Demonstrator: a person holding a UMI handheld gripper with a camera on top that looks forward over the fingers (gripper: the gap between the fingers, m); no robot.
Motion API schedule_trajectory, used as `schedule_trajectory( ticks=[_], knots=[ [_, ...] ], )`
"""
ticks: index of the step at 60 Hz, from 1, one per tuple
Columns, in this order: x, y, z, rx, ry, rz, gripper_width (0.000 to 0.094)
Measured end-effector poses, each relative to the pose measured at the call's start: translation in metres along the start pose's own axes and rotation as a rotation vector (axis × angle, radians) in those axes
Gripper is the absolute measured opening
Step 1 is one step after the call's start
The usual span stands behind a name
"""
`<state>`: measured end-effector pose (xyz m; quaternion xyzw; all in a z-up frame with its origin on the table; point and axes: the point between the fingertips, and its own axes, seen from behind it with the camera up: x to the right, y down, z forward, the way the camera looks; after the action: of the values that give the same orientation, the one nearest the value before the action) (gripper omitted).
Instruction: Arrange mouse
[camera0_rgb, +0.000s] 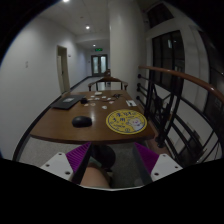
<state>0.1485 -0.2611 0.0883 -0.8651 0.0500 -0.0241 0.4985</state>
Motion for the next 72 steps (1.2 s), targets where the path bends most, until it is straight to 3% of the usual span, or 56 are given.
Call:
schedule_trajectory(
  ticks=[10,30,58,60,65,72],
  knots=[
    [-0.038,0.004,0.029,-0.016,-0.064,-0.075,0.0838],
    [-0.173,0.006,0.151,-0.062,-0.300,-0.079,0.0839],
    [-0.225,-0.047,0.296,-0.145,-0.230,-0.143,0.0840],
    [-0.226,-0.049,0.303,-0.142,-0.213,-0.159,0.0818],
    [-0.232,-0.054,0.313,-0.115,-0.209,-0.156,0.0470],
    [-0.236,-0.055,0.309,-0.114,-0.237,-0.221,0.0354]
  ],
)
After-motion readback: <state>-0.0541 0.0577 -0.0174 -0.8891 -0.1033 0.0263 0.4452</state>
